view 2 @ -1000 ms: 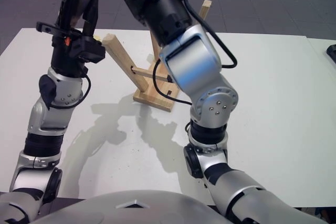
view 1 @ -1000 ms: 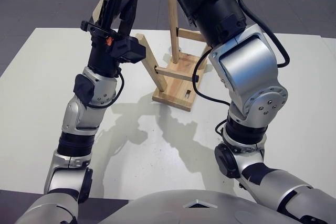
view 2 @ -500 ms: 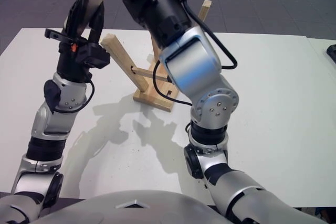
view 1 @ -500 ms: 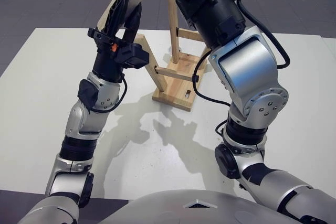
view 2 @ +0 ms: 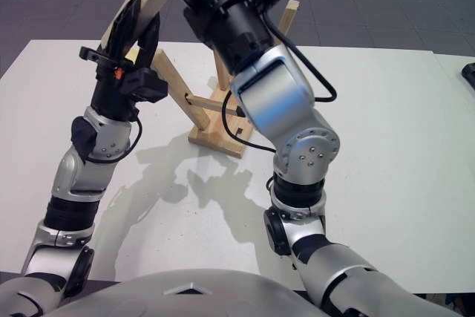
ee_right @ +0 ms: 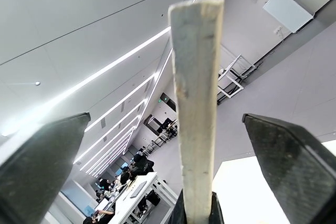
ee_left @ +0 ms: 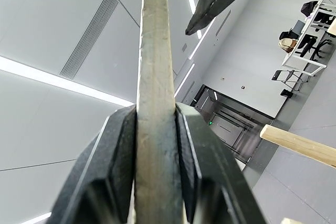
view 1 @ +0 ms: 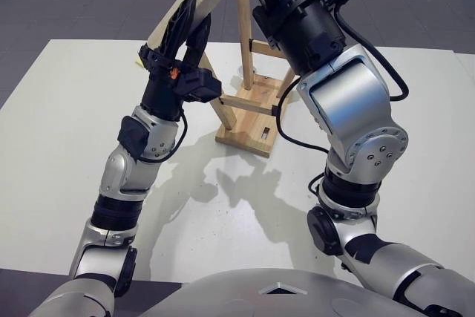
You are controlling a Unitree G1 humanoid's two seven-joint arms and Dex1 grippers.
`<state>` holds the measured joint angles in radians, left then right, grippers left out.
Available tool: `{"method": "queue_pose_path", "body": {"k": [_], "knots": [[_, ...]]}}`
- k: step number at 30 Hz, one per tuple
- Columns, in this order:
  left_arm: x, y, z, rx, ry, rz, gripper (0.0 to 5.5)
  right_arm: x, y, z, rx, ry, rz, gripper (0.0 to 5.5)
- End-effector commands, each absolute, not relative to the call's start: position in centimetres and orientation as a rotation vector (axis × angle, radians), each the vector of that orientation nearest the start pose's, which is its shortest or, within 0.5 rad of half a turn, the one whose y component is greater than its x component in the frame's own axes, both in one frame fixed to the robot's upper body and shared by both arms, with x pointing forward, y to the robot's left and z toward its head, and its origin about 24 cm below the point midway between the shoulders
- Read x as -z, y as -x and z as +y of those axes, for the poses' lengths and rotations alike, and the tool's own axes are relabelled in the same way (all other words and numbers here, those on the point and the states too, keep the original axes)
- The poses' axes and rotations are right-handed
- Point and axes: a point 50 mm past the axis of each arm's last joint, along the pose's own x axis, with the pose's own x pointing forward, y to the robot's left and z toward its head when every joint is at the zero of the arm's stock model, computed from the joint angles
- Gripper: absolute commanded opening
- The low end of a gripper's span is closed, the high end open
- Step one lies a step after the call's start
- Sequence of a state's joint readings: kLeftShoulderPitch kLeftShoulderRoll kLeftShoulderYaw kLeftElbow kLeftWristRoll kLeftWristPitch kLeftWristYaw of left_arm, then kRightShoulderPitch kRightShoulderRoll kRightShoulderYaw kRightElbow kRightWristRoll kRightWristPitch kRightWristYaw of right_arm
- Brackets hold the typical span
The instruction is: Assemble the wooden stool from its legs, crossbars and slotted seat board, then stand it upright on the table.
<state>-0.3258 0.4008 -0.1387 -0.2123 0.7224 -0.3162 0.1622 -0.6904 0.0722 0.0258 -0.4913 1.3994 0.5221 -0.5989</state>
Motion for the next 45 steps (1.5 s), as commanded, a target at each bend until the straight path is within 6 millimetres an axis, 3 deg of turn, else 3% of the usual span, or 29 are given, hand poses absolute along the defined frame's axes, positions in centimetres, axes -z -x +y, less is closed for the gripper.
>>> {"method": "queue_pose_path", "body": {"k": [1, 7, 9, 11, 21, 27, 31, 36, 39, 41, 45], "knots": [[-18.9, -26.3, 12.4, 0.071, -1.017, -0.958, 0.98, -27.7, -25.5, -5.4, -0.705, -1.028, -0.085, 5.4], [-18.5, -25.7, 11.5, 0.101, -0.987, -0.961, 0.98, -27.9, -25.5, -5.7, -0.695, -1.024, -0.1, 5.4], [-18.5, -25.5, 11.3, 0.112, -0.979, -0.964, 0.98, -28.4, -32.1, -3.8, -0.657, -1.031, -0.061, 5.4], [-18.5, -25.4, 11.2, 0.119, -0.975, -0.966, 0.98, -28.5, -35.5, -2.7, -0.634, -1.017, -0.042, 5.4], [-18.4, -25.4, 11.2, 0.124, -0.978, -0.958, 0.89, -28.0, -37.7, -3.3, -0.611, -1.025, -0.064, 3.78], [-18.3, -25.6, 11.3, 0.122, -0.987, -0.959, 0.0, -27.5, -36.7, -2.7, -0.671, -1.033, -0.029, 2.82], [-18.5, -25.7, 11.6, 0.1, -0.988, -0.955, 0.0, -28.3, -35.4, -3.6, -0.7, -0.979, -0.086, 2.08], [-20.7, -25.6, 12.9, -0.014, -0.862, -0.954, 0.0, -30.0, -32.8, -5.5, -0.751, -0.866, -0.201, 1.36], [-22.5, -26.2, 14.8, -0.102, -0.669, -0.899, 0.0, -30.5, -31.2, -6.9, -0.718, -0.624, -0.325, 1.85], [-23.1, -27.1, 16.4, -0.112, -0.54, -0.818, 0.31, -30.1, -30.9, -8.3, -0.634, -0.501, -0.369, 2.17], [-22.0, -28.9, 19.6, -0.021, -0.293, -0.579, 0.97, -29.7, -29.9, -11.5, -0.486, -0.268, -0.479, 2.79]]}}
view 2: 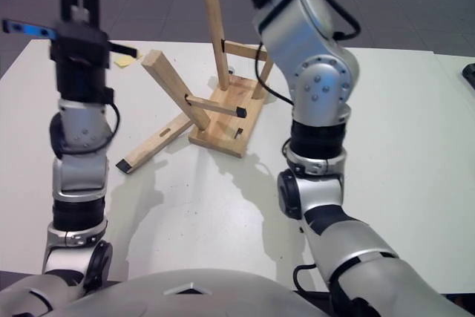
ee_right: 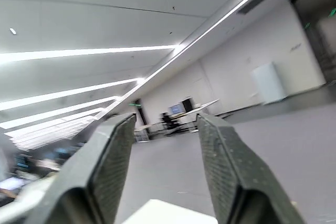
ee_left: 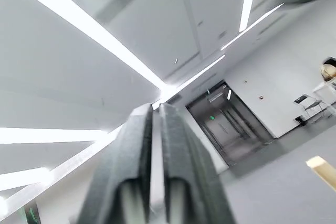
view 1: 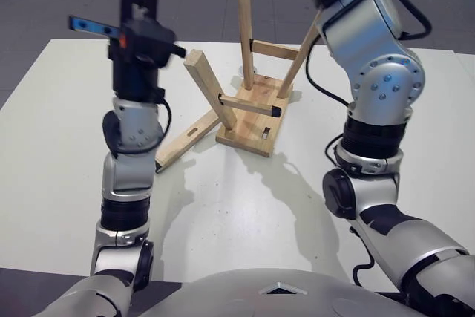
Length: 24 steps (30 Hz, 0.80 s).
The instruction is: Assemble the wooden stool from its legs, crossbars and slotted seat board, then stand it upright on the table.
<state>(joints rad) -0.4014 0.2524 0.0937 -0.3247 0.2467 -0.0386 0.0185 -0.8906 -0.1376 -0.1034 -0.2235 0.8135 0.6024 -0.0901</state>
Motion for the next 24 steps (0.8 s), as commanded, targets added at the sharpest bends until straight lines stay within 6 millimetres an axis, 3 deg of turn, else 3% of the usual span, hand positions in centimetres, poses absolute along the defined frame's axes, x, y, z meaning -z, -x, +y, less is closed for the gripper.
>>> {"method": "queue_pose_path", "body": {"k": [1, 5, 9, 14, 18, 21, 24], "knots": [[-21.6, -29.2, 20.3, 0.001, -0.268, -0.528, 1.16, -29.5, -29.6, -12.0, -0.462, -0.207, -0.499, 2.97], [-18.8, -28.8, 22.1, 0.158, -0.289, -0.335, 1.75, -28.3, -28.8, -14.4, -0.22, 0.143, -0.593, 3.54], [-16.4, -26.9, 23.1, 0.34, -0.318, -0.182, 2.39, -26.2, -28.3, -16.6, 0.065, 0.566, -0.659, 4.15], [-15.9, -24.6, 25.2, 0.498, -0.35, -0.015, 3.18, -23.9, -27.4, -18.4, 0.09, 0.459, -0.551, 4.9], [-15.3, -24.0, 24.7, 0.676, -0.309, 0.102, 3.79, -22.6, -27.0, -19.7, 0.126, 0.368, -0.472, 5.4], [-13.3, -24.1, 23.5, 0.77, -0.298, 0.204, 4.28, -21.7, -27.3, -19.9, 0.127, 0.327, -0.428, 5.4], [-11.1, -24.2, 23.5, 0.763, -0.325, 0.302, 4.7, -21.2, -27.4, -19.6, 0.114, 0.312, -0.406, 5.4]]}}
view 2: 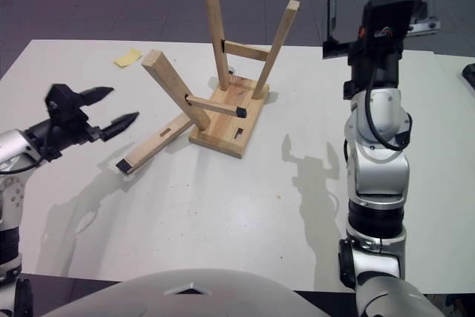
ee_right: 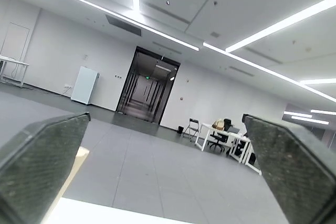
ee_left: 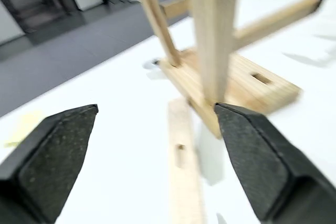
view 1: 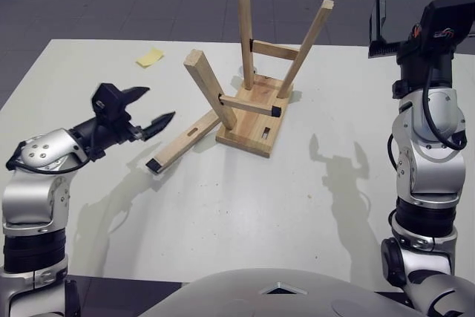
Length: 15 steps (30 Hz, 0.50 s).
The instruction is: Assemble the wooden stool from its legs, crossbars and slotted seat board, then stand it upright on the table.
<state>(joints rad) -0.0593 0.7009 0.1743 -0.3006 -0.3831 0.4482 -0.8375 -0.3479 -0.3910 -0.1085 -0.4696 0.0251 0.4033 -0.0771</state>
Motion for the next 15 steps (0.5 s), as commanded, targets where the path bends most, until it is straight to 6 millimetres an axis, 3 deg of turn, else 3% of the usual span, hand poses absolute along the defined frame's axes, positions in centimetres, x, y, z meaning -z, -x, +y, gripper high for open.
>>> {"method": "queue_pose_path", "body": {"k": [1, 5, 11, 15], "knots": [[-10.3, -24.3, 23.7, 0.753, -0.337, 0.339, 4.81, -21.0, -27.4, -19.5, 0.112, 0.303, -0.398, 5.4], [-6.6, -24.2, 24.2, 0.724, -0.394, 0.47, 5.38, -20.4, -27.4, -19.2, 0.106, 0.281, -0.378, 5.4], [-4.1, -24.1, 24.6, 0.74, -0.424, 0.606, 5.38, -20.2, -27.5, -18.6, 0.098, 0.257, -0.375, 5.4], [-4.1, -24.2, 25.3, 0.726, -0.384, 0.695, 4.71, -20.1, -27.4, -18.4, 0.096, 0.242, -0.382, 5.4]]}}
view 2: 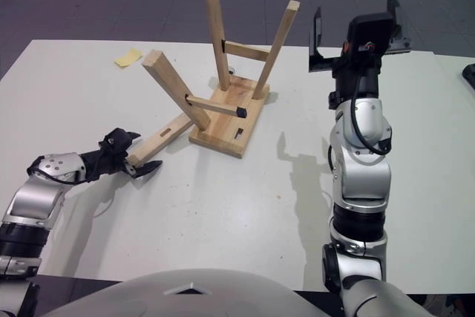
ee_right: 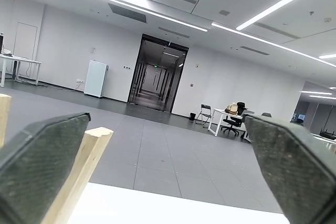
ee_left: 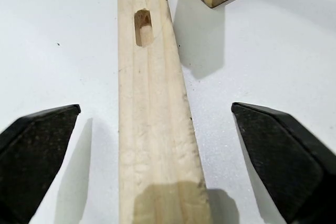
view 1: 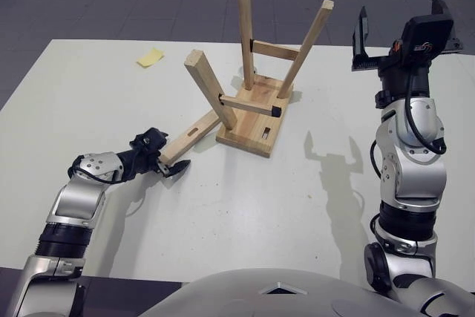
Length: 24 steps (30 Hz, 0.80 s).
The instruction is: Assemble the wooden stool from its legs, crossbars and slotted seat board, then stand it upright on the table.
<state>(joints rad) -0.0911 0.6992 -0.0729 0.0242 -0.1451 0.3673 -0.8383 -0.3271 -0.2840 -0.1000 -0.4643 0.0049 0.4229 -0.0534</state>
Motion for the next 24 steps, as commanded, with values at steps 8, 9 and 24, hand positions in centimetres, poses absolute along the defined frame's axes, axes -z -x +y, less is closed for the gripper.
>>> {"method": "queue_pose_path", "body": {"k": [8, 9, 24], "knots": [[-3.9, -24.5, 27.5, 0.647, -0.366, 0.823, 3.3, -20.3, -27.1, -18.2, 0.105, 0.209, -0.401, 5.4], [-3.9, -24.6, 27.6, 0.638, -0.367, 0.824, 3.2, -20.3, -27.1, -18.1, 0.105, 0.206, -0.401, 5.4], [-7.8, -27.6, 26.6, 0.355, -0.189, 0.244, 2.06, -19.6, -28.2, -18.7, 0.079, 0.192, -0.337, 5.4]]}}
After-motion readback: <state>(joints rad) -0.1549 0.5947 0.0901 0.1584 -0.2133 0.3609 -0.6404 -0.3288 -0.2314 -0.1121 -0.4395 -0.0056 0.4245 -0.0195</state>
